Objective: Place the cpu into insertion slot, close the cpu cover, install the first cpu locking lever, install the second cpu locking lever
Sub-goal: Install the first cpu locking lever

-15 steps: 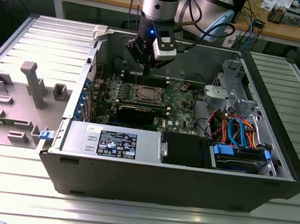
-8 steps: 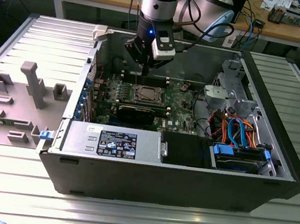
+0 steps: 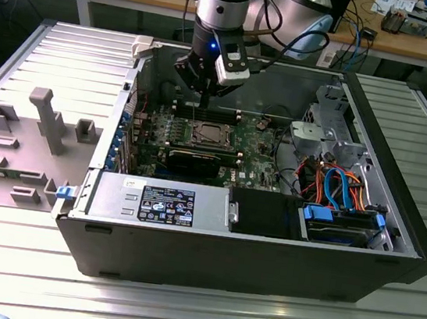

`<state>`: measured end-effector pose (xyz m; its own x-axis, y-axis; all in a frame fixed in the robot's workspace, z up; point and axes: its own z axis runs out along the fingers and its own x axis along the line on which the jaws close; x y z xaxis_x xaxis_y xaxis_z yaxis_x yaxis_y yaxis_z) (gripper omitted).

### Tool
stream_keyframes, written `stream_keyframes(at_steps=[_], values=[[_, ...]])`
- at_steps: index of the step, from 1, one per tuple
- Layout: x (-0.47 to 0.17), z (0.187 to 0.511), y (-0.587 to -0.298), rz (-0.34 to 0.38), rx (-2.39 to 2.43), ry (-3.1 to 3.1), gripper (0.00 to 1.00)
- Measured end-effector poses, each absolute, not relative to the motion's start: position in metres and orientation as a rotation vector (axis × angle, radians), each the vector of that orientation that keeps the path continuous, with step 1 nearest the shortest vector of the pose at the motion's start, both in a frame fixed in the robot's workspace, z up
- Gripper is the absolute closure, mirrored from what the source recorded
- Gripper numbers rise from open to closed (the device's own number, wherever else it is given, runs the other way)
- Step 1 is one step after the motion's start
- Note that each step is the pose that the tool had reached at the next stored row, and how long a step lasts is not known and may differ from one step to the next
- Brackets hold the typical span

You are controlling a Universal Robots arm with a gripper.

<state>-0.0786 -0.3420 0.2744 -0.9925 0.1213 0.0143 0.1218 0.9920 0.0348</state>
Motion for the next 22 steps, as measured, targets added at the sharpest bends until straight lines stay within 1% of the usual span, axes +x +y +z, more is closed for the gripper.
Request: stream_keyframes(at_steps=[22], values=[[-0.0835, 0.2744, -0.3420, -0.055, -0.126, -3.127, 0.89]])
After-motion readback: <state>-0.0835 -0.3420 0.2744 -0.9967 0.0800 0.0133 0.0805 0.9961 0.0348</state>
